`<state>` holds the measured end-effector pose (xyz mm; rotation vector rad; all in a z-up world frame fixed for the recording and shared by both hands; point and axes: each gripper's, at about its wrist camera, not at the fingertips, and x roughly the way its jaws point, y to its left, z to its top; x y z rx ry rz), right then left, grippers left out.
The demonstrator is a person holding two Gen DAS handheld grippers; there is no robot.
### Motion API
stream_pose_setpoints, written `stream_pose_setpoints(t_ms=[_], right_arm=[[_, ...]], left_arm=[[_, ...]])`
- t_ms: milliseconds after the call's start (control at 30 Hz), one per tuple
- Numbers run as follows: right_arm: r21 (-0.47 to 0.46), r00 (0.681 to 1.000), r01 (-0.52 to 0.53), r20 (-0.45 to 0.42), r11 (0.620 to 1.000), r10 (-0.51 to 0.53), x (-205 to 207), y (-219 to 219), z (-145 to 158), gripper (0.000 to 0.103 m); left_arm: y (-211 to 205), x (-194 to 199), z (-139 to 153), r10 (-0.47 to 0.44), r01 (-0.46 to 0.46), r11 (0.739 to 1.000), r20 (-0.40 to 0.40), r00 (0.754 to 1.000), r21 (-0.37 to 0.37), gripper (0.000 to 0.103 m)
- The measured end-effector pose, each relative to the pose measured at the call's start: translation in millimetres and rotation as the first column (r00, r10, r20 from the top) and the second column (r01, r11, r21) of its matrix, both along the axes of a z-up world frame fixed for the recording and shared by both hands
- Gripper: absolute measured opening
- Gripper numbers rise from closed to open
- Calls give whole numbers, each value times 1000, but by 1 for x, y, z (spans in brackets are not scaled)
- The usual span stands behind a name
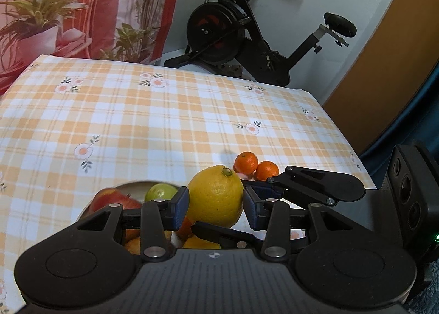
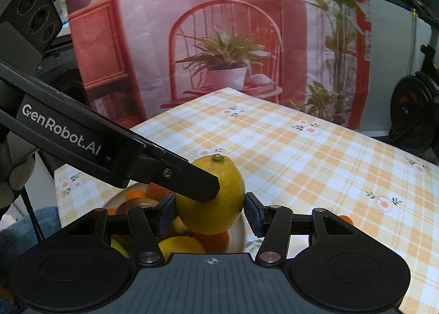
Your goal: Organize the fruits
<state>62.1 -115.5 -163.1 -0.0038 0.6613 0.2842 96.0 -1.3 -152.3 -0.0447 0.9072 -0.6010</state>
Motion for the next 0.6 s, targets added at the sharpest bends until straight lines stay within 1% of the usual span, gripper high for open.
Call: stream_pose_setpoints(t_ms=[333,600], right_arm=[[-40,999,-45,-19,998,44,-2,27,-1,50],[-64,997,-70,-29,996,68,0,39,0,50]], left_arm=[[21,-11,-4,25,-25,1000,-7,1000,-13,46],[31,-13,-7,34,-34,999,-14,999,-24,46]])
